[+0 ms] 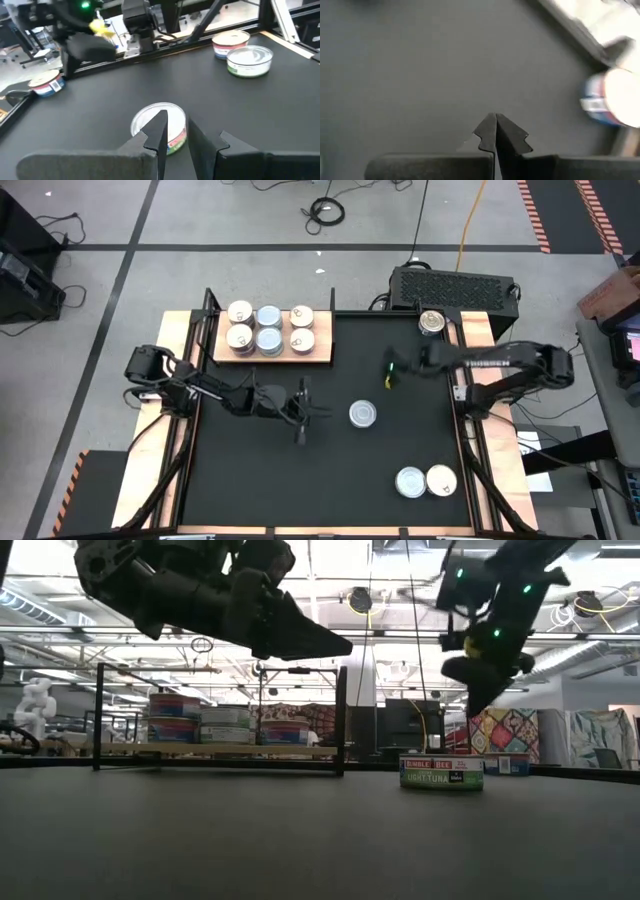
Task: Stack canned seafood by type on shelf
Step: Stack the blue tuna can on top of the blue tuna on the shelf
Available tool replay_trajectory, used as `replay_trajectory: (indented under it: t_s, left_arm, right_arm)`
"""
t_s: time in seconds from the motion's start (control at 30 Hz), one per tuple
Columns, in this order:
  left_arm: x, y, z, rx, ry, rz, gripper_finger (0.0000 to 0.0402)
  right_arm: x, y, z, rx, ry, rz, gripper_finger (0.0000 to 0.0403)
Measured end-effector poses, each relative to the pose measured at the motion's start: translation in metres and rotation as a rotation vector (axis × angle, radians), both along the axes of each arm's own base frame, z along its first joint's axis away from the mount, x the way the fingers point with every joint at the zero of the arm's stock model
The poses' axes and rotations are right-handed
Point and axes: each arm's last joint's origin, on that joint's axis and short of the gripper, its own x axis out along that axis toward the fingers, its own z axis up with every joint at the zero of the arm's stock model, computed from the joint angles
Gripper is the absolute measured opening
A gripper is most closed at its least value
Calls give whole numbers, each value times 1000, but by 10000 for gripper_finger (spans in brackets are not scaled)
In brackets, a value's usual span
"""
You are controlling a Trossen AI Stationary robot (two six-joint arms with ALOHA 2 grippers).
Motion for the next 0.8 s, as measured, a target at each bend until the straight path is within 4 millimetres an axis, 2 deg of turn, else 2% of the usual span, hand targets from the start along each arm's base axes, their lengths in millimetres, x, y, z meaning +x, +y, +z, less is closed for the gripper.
replay_trajectory:
  t_s: [0.17, 0.33, 0.57, 0.8]
  left_arm:
    - [1, 5, 0, 0, -4, 16, 73]
    - [1, 7, -1, 11, 10, 17, 73]
    - [1, 8, -2, 78, 15, 2, 73]
    - [1, 16, -1, 79, 13, 23, 73]
  right_arm:
    - [-29, -60, 2, 30, 56, -185, 0]
    - [-50, -103, -1, 43, 59, -241, 0]
    - [-67, -139, -12, 36, 135, -279, 5]
    - [-61, -160, -27, 81, 219, -253, 75]
